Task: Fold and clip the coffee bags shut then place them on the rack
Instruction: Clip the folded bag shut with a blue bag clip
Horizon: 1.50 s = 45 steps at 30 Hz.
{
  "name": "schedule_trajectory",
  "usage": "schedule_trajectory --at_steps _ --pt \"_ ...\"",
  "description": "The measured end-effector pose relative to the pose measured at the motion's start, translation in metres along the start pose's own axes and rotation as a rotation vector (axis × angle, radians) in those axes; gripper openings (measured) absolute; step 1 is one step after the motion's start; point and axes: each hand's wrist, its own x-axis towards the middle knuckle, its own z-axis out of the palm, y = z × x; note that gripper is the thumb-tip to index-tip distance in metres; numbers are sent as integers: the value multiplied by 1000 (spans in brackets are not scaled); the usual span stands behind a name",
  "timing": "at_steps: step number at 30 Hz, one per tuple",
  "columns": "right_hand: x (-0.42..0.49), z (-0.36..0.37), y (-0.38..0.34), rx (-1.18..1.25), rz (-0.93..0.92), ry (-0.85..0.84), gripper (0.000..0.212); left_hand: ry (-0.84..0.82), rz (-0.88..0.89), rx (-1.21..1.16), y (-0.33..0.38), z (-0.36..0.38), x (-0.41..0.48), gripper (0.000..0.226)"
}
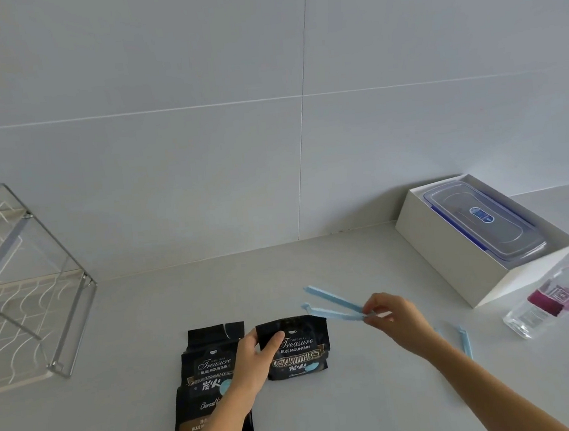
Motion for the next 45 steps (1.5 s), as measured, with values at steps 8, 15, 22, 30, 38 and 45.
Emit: schedule_trajectory --at_steps 8,15,22,30,38,45 --pt "3 11 -38 -198 -193 -119 10 -11 35 8 7 1 -7 6" --pt "6 26 -58 -88 -200 -179 36 -7 44 -29 10 0 -10 10" --pt "14 31 -70 -208 -271 -224 21 28 18 -51 8 -1 -8 12" --pt "21 38 -98 -395 -324 -339 33 23 8 39 5 0 -2 16" --pt "22 93 -134 -474 -427 -320 49 45 41 172 2 -3 0 26" --pt "19 107 -131 -427 -392 -165 29 52 -18 129 3 -3 -3 31"
